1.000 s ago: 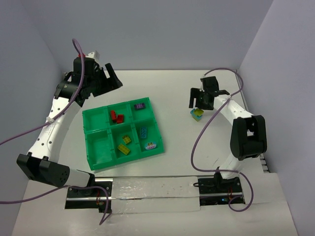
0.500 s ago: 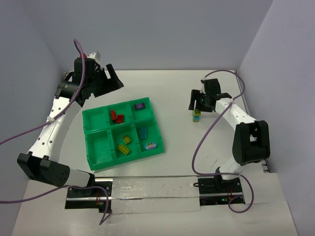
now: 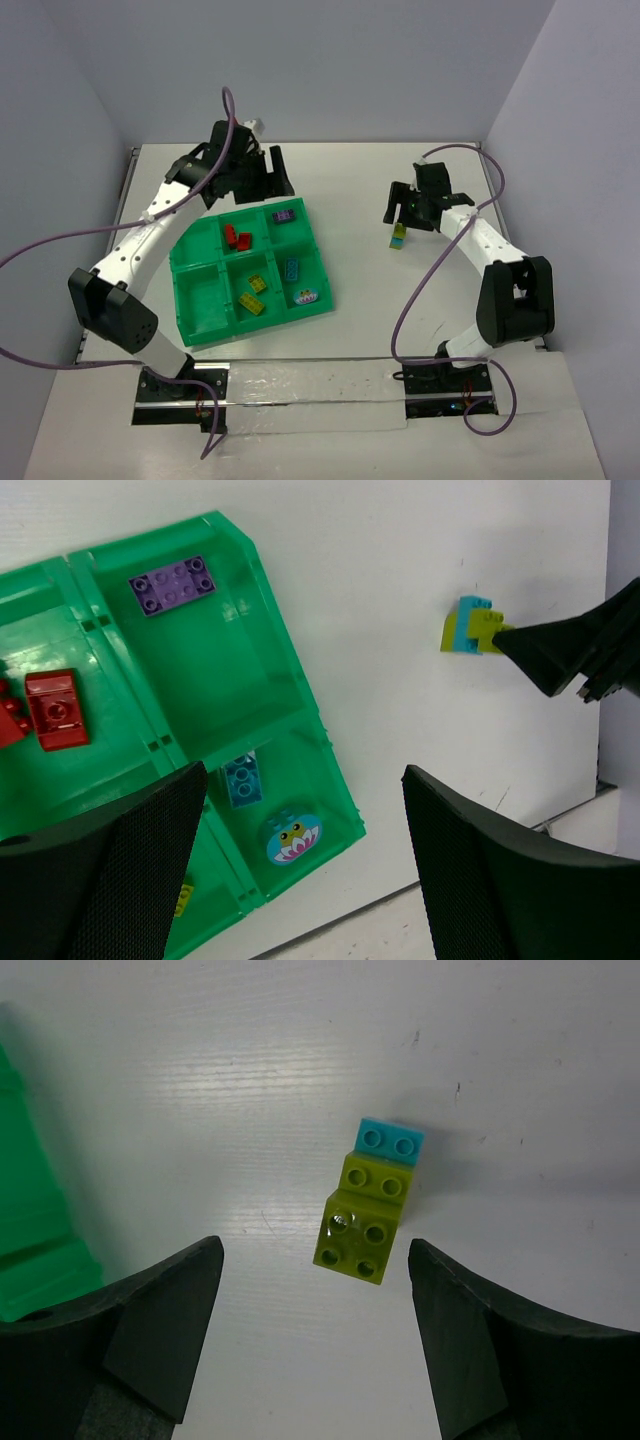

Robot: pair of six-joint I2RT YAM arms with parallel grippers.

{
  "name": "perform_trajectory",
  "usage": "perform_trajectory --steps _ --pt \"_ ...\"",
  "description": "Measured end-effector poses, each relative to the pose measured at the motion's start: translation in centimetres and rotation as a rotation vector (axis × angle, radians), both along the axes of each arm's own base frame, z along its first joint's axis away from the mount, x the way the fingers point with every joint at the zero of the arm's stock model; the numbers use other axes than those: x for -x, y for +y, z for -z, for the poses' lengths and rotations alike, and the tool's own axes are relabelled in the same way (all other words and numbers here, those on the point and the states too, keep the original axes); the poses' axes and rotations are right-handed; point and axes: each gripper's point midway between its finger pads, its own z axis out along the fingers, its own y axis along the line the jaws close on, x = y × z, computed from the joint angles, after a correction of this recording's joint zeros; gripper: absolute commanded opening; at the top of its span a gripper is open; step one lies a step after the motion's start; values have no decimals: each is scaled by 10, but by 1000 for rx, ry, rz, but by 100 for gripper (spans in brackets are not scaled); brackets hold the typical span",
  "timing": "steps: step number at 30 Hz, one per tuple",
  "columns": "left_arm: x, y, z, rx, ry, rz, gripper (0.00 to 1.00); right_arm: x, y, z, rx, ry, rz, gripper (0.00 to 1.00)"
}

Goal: Sort the legos into containers by color

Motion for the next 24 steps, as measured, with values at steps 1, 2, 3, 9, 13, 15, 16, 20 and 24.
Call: perform_trajectory --steps 1,2,3,9,13,15,16,20,24 --pt "2 -4 3 -5 8 11 86 0 -1 0 1 1 12 84" --pt "3 -8 5 -10 14 19 86 0 -2 0 2 2 22 84" --pt "4 -11 6 -14 17 26 86 -1 -3 1 3 3 30 83" --pt "5 -21 3 -19 6 44 86 -1 -5 1 -2 6 68 74" --pt "5 -21 3 -24 2 48 86 -2 -5 4 -4 15 83 70" --pt "5 -21 3 -25 1 49 86 -2 -6 8 4 25 92 70" --pt "5 -21 3 -26 1 50 86 -2 -7 11 12 30 97 70" --pt "5 -21 3 -26 1 51 86 0 -9 20 43 57 110 68" --pt "5 -21 3 -27 0 51 86 1 -8 26 61 70 114 60"
